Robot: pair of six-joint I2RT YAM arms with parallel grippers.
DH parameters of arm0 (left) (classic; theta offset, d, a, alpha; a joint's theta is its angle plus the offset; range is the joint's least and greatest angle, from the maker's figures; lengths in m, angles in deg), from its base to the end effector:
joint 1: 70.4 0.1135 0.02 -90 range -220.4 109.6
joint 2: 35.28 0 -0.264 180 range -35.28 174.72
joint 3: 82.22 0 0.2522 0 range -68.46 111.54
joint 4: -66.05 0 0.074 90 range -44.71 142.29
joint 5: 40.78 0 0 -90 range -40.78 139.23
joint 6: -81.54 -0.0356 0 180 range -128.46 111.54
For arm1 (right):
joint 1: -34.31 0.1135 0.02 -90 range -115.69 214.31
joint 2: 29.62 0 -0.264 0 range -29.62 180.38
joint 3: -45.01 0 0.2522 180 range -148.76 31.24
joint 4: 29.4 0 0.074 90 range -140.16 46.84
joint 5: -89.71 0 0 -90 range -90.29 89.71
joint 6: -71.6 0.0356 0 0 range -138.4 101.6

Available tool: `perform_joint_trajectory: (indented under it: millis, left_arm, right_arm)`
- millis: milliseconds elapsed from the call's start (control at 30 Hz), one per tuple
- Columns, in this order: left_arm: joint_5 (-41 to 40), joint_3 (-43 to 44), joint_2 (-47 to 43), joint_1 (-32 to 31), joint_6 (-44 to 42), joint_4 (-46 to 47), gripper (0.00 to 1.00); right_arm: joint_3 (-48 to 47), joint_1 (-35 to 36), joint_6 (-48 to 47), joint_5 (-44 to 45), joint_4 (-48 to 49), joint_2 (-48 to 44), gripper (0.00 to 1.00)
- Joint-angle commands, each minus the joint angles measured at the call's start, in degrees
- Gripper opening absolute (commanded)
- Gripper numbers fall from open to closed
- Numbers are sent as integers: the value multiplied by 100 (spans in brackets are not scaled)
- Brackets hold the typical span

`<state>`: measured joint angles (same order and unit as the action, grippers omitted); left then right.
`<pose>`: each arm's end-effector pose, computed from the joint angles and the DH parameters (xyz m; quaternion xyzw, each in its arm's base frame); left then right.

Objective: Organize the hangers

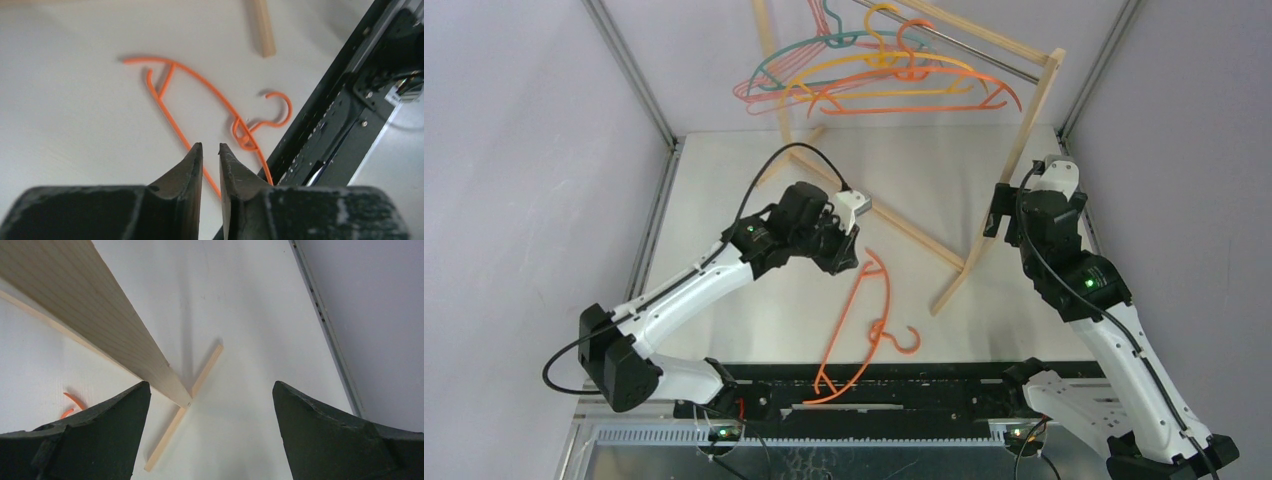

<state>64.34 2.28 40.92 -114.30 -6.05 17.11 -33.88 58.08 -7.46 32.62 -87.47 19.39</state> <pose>0.2017 -0.2070 0.3357 0.3704 0.8229 -0.2727 0.3336 0.1515 0.0456 0.3893 0.0526 0.8340 -0.0850 0.5427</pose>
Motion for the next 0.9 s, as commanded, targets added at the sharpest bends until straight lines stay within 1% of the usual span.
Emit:
perform_joint_trajectory:
  millis: [0, 33, 167, 200, 367, 433, 533, 667, 733, 867]
  left_arm:
    - [-5, -463, -212, -36, 41, 147, 29]
    - [-59, -551, -242, -84, 181, 199, 36]
    - [-311, -795, -197, -364, 431, 286, 48]
    - [-380, -863, -175, -499, 487, 299, 49]
    - [-526, -1196, -98, -975, 792, 449, 52]
    - [-526, -1312, -97, -1063, 938, 542, 55]
    - [-594, -1391, -70, -1122, 1110, 623, 55]
    - [-894, -1631, 60, -1264, 1385, 767, 57]
    - [-1010, -1865, 169, -1432, 1503, 923, 58]
    - [-1166, -2235, 369, -1727, 1716, 1406, 59]
  right_arm:
    - [-19, -51, 100, -9, 175, -42, 100]
    - [-20, -48, 116, -20, 160, -33, 100]
    - [-23, -50, 213, -105, 96, -17, 100]
    - [-23, -53, 224, -139, 78, -8, 100]
    - [70, -52, 250, -247, 11, -22, 100]
    - [109, -56, 252, -303, 28, -32, 100]
    - [123, -49, 275, -397, 25, 8, 100]
    - [120, -51, 291, -469, -3, 31, 100]
    - [125, -48, 368, -466, -52, 17, 100]
    - [245, -49, 459, -515, -92, -21, 100]
